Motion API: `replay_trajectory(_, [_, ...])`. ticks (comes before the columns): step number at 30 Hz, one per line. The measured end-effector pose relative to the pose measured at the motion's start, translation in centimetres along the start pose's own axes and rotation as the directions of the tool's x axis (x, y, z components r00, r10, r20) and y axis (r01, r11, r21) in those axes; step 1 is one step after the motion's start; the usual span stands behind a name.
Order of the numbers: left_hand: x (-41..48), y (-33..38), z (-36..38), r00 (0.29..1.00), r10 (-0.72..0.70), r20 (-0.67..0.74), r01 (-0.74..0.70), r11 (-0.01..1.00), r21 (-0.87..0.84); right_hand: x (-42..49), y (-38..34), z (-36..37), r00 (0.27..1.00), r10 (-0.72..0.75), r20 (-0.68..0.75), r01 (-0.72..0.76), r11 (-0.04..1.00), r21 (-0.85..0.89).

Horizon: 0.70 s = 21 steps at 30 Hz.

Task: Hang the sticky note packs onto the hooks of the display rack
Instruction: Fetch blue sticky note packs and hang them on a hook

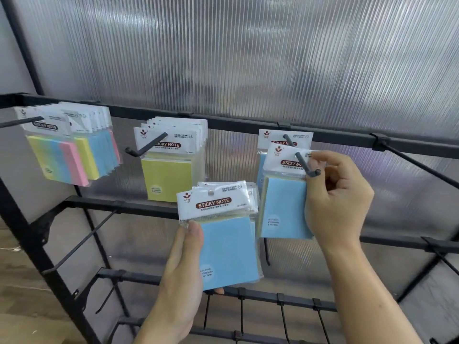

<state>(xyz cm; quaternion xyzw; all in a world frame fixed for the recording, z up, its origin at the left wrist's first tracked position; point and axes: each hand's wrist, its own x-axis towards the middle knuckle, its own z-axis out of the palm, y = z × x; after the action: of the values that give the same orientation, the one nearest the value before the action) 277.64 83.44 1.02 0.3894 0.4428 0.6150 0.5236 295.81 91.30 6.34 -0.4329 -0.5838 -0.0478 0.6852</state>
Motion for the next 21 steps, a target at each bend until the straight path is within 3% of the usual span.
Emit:
replay_trajectory(6, [0.3,0.2,-0.4,0.999,0.036,0.008,-0.036,0.999,0.010,1.5,1.5,1.9,1.000,-0.012,0.007,0.013,0.993,-0.115])
replay_trajectory(18, [0.6,0.2,-0.1,0.993,0.072,0.088,-0.071,0.997,-0.021,0.3,2.2,2.2,0.999,0.042,0.003,-0.041,0.985,-0.170])
replay_trajectory(21, [0.7,0.2,0.2,0.992,0.074,0.102,-0.071,0.997,-0.026,-1.3,1.3,1.0,0.998,0.062,-0.004,-0.062,0.992,-0.114])
